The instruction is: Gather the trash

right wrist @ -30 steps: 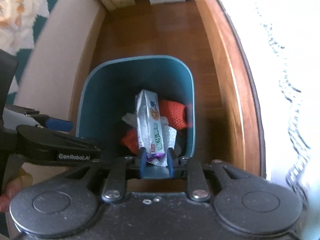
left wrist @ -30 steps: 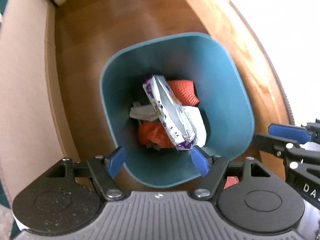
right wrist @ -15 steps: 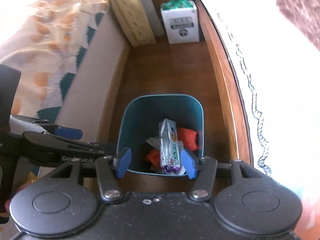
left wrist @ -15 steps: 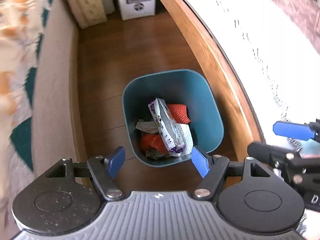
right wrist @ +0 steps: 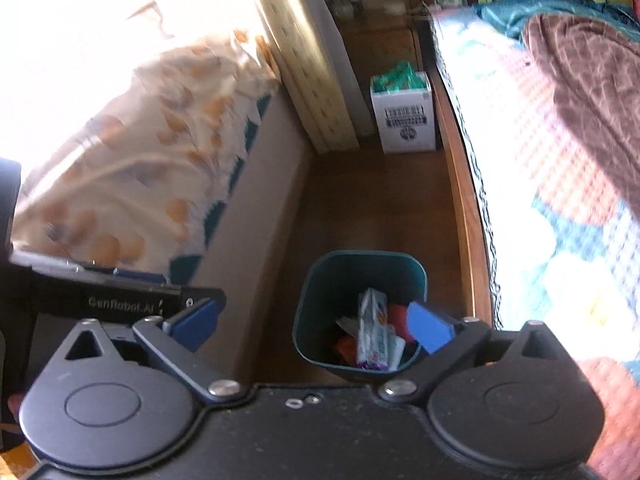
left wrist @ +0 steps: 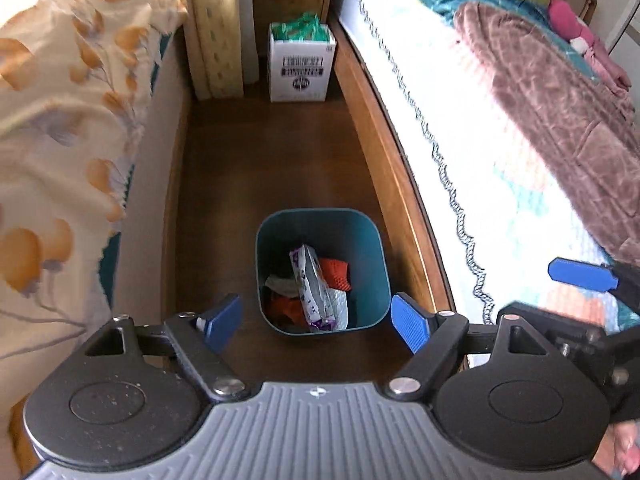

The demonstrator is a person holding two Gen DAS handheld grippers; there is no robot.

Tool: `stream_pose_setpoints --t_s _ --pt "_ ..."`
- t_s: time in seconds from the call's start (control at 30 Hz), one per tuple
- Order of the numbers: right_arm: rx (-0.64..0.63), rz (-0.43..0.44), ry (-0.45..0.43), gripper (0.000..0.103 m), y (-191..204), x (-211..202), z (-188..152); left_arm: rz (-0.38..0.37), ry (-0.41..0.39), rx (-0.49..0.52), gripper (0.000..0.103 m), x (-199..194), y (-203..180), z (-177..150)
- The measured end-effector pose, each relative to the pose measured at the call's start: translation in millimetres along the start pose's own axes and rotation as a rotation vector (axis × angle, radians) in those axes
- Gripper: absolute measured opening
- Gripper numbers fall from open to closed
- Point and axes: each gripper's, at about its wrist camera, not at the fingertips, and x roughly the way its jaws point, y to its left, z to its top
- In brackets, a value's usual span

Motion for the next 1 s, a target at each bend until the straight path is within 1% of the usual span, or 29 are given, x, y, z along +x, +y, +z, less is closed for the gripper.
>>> stream_pose_setpoints --t_s 0.2,0.43,0.57,1.0 --pt "-0.036 0.021 -0.030 0.103 13.5 -29.3 12.7 0.015 -0.043 0.005 0.082 -41.8 -4.5 1.2" --pt "-0.055 0.004 -0.034 0.103 28.3 -51.5 17.3 0.027 -0.056 0.004 0.082 -68.5 -6.9 0.2" --pt "-0.057 -0.006 -0.027 0.103 32.5 -54.6 18.3 0.030 -0.053 0.012 0.082 -74.4 -7.9 -1.0" --pt "-0.054 -0.014 -0.019 0.103 36.0 -47.4 23.5 0.019 -0.026 0.018 0.082 -68.2 -2.8 4.1"
